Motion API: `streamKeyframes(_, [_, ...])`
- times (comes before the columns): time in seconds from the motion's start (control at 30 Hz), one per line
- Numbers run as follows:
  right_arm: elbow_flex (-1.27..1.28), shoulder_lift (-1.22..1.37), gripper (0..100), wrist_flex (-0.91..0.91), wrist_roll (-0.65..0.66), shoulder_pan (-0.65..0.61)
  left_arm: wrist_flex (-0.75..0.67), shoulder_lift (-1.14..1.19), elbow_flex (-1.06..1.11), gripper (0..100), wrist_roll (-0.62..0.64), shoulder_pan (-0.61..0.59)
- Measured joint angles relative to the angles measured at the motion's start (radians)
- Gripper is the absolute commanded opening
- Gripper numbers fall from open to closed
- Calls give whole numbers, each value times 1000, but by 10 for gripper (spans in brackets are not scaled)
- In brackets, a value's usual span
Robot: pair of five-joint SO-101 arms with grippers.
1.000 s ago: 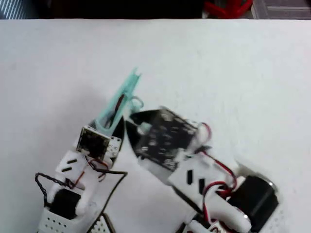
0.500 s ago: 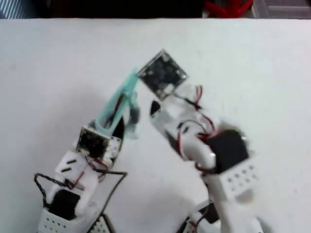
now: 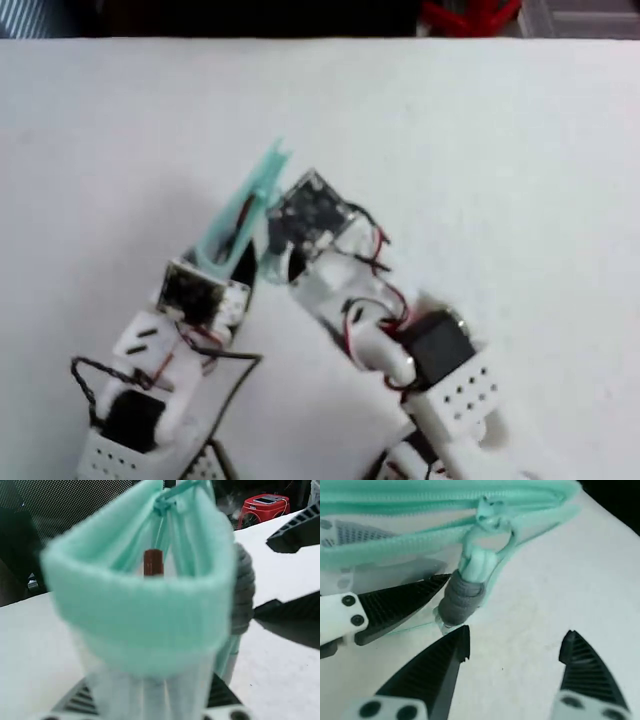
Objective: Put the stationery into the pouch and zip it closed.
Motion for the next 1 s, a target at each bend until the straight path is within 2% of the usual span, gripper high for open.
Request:
streamKeyframes(0.3, [5, 0, 300, -17, -2, -124, 0, 0, 0, 23, 0, 0])
streamKeyframes(0.6, [3, -31, 299, -48, -2, -97, 0, 0, 0, 23, 0, 0])
streamKeyframes(0.83, [3, 87, 297, -144, -2, -97, 0, 0, 0, 23, 0, 0])
streamKeyframes(0.9, [5, 95, 265, -170, -2, -97, 0, 0, 0, 23, 0, 0])
streamKeyframes(1.0, [5, 103, 156, -186, -2, -97, 0, 0, 0, 23, 0, 0])
